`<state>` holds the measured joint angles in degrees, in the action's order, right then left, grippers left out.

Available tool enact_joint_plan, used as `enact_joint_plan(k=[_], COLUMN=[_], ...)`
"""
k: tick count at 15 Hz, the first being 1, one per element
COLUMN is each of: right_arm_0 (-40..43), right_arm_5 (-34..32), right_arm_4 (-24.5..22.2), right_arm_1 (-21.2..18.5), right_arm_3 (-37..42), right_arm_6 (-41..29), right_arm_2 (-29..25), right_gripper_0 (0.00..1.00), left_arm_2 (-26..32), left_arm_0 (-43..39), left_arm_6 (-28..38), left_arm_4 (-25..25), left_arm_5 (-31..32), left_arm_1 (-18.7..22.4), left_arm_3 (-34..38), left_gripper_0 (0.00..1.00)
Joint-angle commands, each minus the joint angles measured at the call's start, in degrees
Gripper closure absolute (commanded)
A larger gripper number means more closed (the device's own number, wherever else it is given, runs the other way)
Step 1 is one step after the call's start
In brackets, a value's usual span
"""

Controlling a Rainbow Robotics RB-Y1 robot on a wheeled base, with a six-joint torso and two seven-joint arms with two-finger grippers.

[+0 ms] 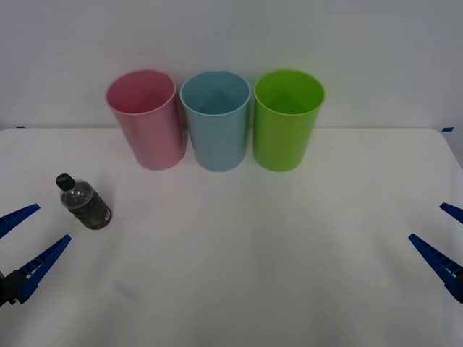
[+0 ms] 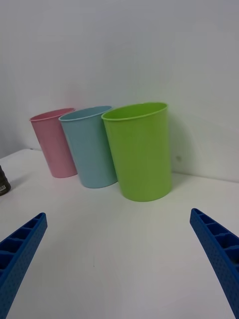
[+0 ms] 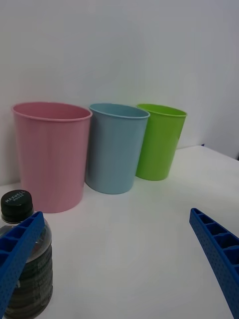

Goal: Grasp the object on the table and drop it into the matching bin: aluminum can to the light blue bin, PET bottle to the pink bin.

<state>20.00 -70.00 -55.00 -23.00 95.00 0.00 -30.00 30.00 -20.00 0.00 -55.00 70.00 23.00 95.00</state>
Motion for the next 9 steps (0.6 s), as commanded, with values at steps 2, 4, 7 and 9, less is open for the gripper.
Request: enact_joint_plan(k=[2,4,7,9], right_arm_0=[0.00,0.00,0.00,0.00], right_arm_5=[0.00,0.00,0.00,0.00], right_arm_4=[0.00,0.00,0.00,0.00], right_arm_1=[0.00,0.00,0.00,0.00], right_arm_3=[0.00,0.00,0.00,0.00], right_arm_6=[0.00,0.00,0.00,0.00], right_arm_2=[0.00,0.00,0.00,0.00], right_gripper_0=[0.00,0.00,0.00,0.00], left_arm_2=[-0.82,-0.73,-0.64,-0.03], left_arm_0=[-0.30,-0.65,-2.50,-4.34], left_arm_6=[0.09,0.18,0.00,-0.70], left_arm_4=[0.07,1.48,2.53,2.44], left_arm_5=[0.05,0.13,-0.57,-1.62], left_arm_1=[-1.38,-1.73,-0.59,-0.59], left_arm_3=[-0.61,-0.52,-0.52,-0.61], left_gripper_0=[0.00,0.00,0.00,0.00])
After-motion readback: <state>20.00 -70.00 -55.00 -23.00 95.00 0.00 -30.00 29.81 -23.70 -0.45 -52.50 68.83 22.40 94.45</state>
